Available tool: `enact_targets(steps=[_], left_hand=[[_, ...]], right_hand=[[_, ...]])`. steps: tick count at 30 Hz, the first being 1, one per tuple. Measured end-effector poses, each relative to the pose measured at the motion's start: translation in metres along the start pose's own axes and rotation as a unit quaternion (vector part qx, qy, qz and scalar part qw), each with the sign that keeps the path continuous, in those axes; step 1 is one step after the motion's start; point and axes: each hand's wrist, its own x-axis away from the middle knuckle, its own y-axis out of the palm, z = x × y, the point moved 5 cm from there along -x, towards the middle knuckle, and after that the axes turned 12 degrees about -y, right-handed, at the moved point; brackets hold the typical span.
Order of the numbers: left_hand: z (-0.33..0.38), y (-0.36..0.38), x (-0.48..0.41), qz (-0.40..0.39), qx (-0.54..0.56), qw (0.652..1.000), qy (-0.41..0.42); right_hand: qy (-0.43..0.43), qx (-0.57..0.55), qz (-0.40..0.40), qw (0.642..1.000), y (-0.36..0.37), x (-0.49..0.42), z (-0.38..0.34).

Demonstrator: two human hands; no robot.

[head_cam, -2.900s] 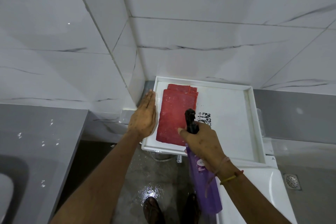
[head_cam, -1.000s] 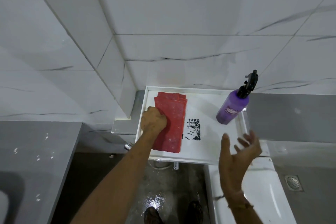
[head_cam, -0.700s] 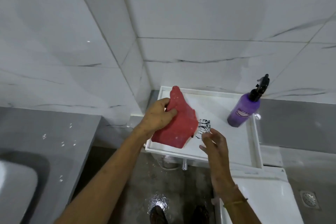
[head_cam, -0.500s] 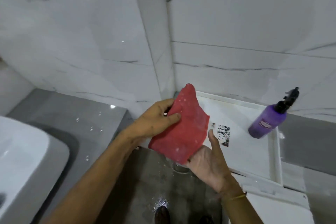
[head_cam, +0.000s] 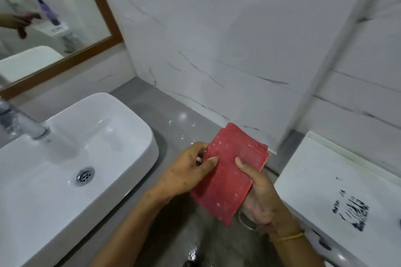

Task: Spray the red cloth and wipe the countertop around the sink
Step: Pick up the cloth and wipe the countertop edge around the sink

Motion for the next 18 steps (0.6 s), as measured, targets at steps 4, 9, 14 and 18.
enact_targets(steps=[4,9,14,18], left_hand=[[-0.062,-0.066,-0.014,0.207,-0.005,0.978,-0.033],[-0.114,-0.118,-0.021,0.383,-0.012,0.917,-0.106],[-0.128,-0.133,-0.052,0.397,0.006,0.905,-0.151],[-0.131,-0.131,-0.087,0.346,0.023,0.917,-0.198]], right_hand=[[-0.03,0.087,0.058,0.994,0.015,-0.029,0.011],[-0.077,0.262,0.108,0.956,0.021,-0.059,-0.002],[-0.125,0.522,0.064,0.841,0.04,-0.117,-0.015],[-0.177,0.653,-0.053,0.735,0.076,-0.202,0.019]])
